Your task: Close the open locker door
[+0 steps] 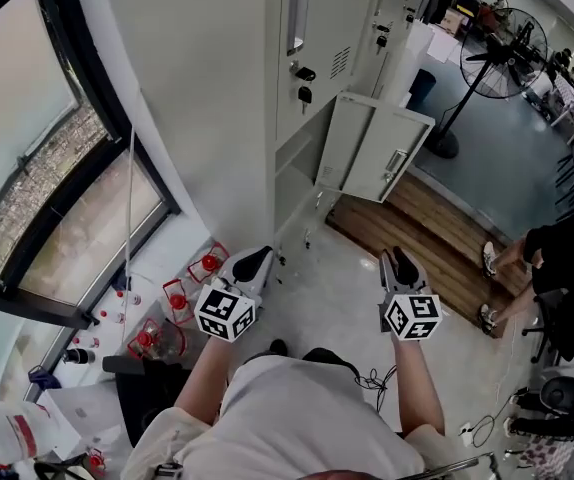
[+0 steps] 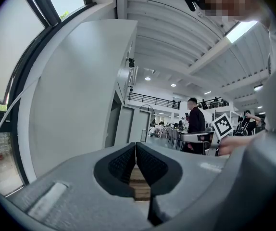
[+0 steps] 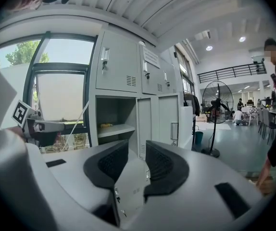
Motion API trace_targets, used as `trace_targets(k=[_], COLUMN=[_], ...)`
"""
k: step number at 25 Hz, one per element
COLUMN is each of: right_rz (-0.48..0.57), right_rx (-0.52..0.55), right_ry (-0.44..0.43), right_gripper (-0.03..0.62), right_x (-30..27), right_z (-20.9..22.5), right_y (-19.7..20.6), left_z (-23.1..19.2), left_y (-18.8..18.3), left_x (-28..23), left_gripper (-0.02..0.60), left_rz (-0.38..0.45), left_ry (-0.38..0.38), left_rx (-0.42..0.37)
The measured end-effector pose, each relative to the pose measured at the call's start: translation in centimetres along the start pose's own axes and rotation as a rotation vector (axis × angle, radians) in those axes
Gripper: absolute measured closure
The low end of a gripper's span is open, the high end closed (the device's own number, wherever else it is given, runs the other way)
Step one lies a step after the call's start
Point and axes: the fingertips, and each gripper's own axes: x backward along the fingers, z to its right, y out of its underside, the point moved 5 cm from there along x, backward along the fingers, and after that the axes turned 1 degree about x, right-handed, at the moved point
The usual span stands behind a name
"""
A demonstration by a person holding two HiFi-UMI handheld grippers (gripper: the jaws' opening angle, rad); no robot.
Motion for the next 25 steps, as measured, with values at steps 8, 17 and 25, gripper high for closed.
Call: trace_targets(k=[8,17,25], right_rz=[-0.001,-0.009,-0.018], right_rx=[-0.011,0.005,0.012], right_ry=[-0.023,-0.094,-0.142], right_gripper=[0.494,0.493,0.494], right_x=[-2.2,-5.7,-8.8], right_z=[3.4,8.5,13.1], right_y=[-0.3,-1.4,-1.8], left_z=[0.5,1.8,3.8], left_y=[-0.4,-0.4,0.7], left_x=[-3.3,-7.7,-11.1], left_gripper=[0.566,0.566,0.566], left_rz=[0.0,0.009,0.003], left_ry=[-0.019,-0.09,-0.131], left_rx=[-0.003,0.012,0.022])
